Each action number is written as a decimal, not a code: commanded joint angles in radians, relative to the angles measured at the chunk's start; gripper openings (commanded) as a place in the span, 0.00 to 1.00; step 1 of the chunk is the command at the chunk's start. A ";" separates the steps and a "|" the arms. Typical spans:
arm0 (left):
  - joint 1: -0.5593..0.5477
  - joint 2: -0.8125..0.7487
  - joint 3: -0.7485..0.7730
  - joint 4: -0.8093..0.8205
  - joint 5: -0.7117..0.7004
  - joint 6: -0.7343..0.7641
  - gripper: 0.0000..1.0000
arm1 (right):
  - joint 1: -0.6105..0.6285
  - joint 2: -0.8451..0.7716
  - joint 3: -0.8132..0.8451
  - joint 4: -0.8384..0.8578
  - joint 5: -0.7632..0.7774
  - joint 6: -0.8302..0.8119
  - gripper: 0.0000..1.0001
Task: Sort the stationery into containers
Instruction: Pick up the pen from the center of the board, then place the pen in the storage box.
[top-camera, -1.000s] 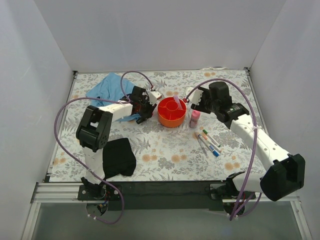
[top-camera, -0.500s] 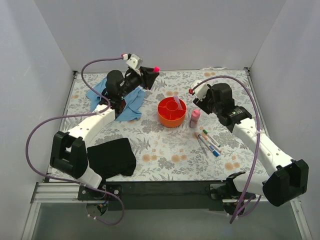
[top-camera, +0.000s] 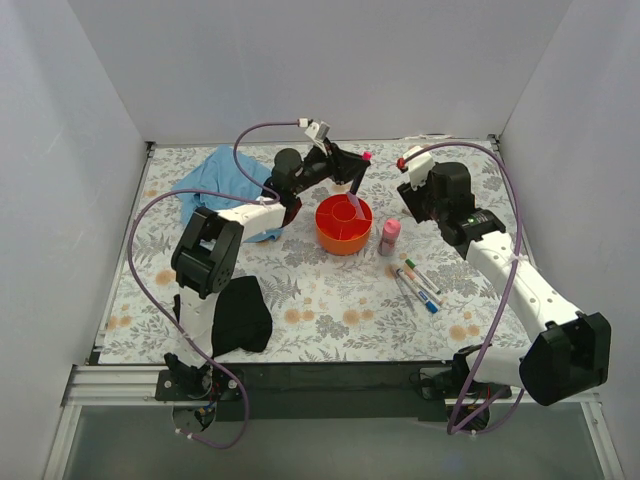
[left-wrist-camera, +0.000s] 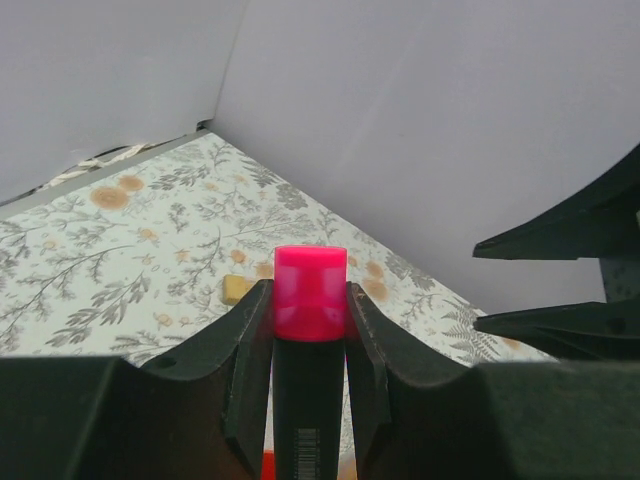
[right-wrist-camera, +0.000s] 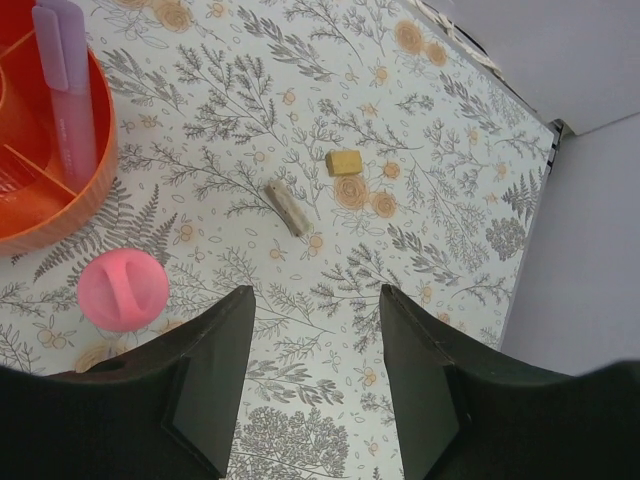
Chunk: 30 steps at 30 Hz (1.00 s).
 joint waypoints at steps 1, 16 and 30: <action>-0.017 -0.024 0.043 0.123 0.025 -0.047 0.00 | -0.015 -0.004 0.015 0.053 -0.006 0.038 0.61; -0.030 0.076 -0.077 0.304 0.087 -0.076 0.00 | -0.032 0.022 0.005 0.054 -0.023 0.024 0.61; -0.033 0.174 -0.061 0.345 0.111 -0.067 0.01 | -0.040 0.049 -0.018 0.054 -0.049 0.027 0.60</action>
